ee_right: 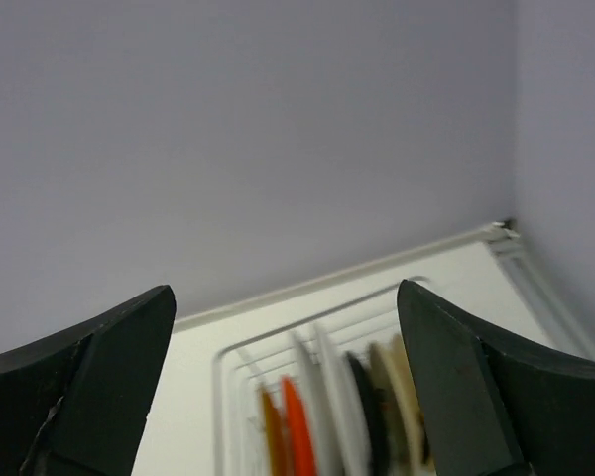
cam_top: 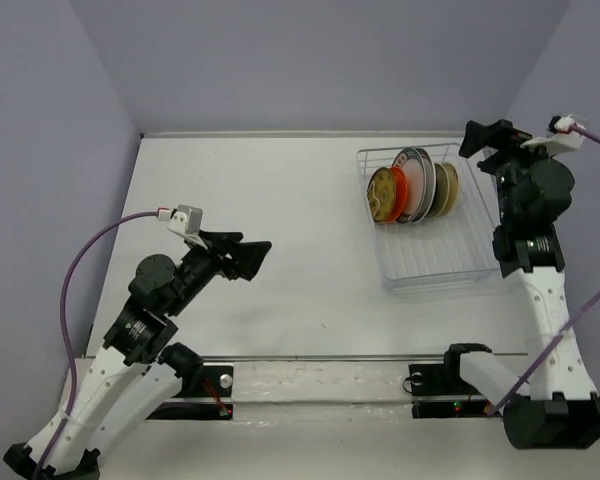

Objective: Load the plates into the dish rack

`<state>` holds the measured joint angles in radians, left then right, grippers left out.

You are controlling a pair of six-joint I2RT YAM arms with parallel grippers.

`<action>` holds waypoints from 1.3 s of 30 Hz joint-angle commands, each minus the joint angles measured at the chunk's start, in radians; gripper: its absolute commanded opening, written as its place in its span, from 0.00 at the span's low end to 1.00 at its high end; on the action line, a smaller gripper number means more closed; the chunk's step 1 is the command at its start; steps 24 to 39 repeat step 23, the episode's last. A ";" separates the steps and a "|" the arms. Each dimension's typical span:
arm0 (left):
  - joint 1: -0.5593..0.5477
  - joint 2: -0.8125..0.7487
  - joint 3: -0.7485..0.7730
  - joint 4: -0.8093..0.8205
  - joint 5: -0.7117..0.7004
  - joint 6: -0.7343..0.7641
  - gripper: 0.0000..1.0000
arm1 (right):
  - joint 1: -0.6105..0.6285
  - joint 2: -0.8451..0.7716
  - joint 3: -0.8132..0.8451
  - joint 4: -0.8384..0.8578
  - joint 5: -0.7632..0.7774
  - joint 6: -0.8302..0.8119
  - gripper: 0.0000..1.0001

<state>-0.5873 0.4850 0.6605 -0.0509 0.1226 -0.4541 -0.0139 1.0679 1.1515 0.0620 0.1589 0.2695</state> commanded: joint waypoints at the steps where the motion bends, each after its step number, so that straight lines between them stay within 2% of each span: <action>1: 0.004 0.015 0.005 0.025 -0.067 -0.001 0.99 | -0.008 -0.175 -0.157 -0.053 -0.353 0.240 1.00; 5: 0.004 0.012 0.027 0.039 -0.112 0.003 0.99 | -0.008 -0.336 -0.202 -0.174 -0.452 0.229 1.00; 10: 0.003 0.015 0.073 0.043 -0.196 0.035 0.99 | -0.008 -0.512 -0.226 -0.217 -0.486 0.200 1.00; 14: 0.004 0.018 0.109 0.040 -0.225 0.037 0.99 | -0.008 -0.575 -0.240 -0.222 -0.515 0.227 1.00; 18: 0.004 0.004 0.134 0.034 -0.279 0.020 0.99 | -0.008 -0.617 -0.246 -0.226 -0.542 0.240 1.00; 39: 0.004 0.012 0.149 0.023 -0.284 0.025 0.99 | -0.008 -0.643 -0.239 -0.228 -0.538 0.244 1.00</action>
